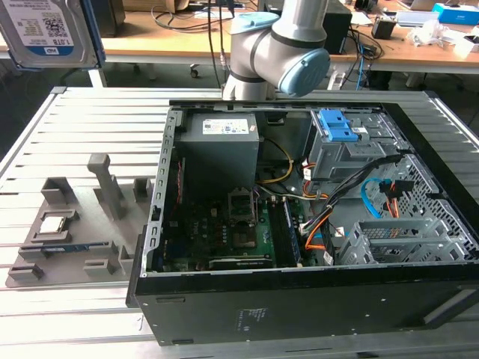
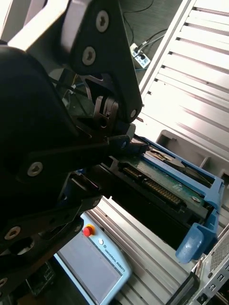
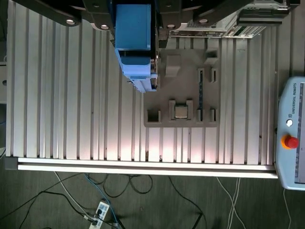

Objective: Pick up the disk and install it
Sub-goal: 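Pick up the disk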

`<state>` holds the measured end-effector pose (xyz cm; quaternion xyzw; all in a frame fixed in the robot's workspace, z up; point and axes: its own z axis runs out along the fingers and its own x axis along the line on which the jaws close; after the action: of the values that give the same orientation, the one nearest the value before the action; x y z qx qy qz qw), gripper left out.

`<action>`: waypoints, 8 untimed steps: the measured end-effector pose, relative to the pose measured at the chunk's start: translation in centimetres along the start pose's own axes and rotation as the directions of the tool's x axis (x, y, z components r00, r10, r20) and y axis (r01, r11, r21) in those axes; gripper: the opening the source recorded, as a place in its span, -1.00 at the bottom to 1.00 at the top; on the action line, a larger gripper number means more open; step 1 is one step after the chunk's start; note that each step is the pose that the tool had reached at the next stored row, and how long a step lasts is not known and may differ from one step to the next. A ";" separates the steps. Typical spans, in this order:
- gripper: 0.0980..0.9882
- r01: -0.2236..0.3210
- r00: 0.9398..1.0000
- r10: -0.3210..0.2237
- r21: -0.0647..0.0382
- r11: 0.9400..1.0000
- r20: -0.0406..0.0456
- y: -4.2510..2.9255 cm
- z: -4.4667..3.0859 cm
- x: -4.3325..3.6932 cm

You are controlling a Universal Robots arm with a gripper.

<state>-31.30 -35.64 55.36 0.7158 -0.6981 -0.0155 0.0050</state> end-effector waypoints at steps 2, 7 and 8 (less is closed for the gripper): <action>-0.40 0.000 1.000 0.000 0.000 1.000 0.000 -0.63 -0.02 0.00; -0.40 0.000 1.000 0.000 0.000 1.000 0.000 -2.44 -0.07 -0.06; -0.40 0.000 1.000 0.000 0.000 1.000 0.000 -2.67 -0.07 -0.07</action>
<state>-28.63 -35.50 55.35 0.7159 -0.6980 -0.0155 0.0050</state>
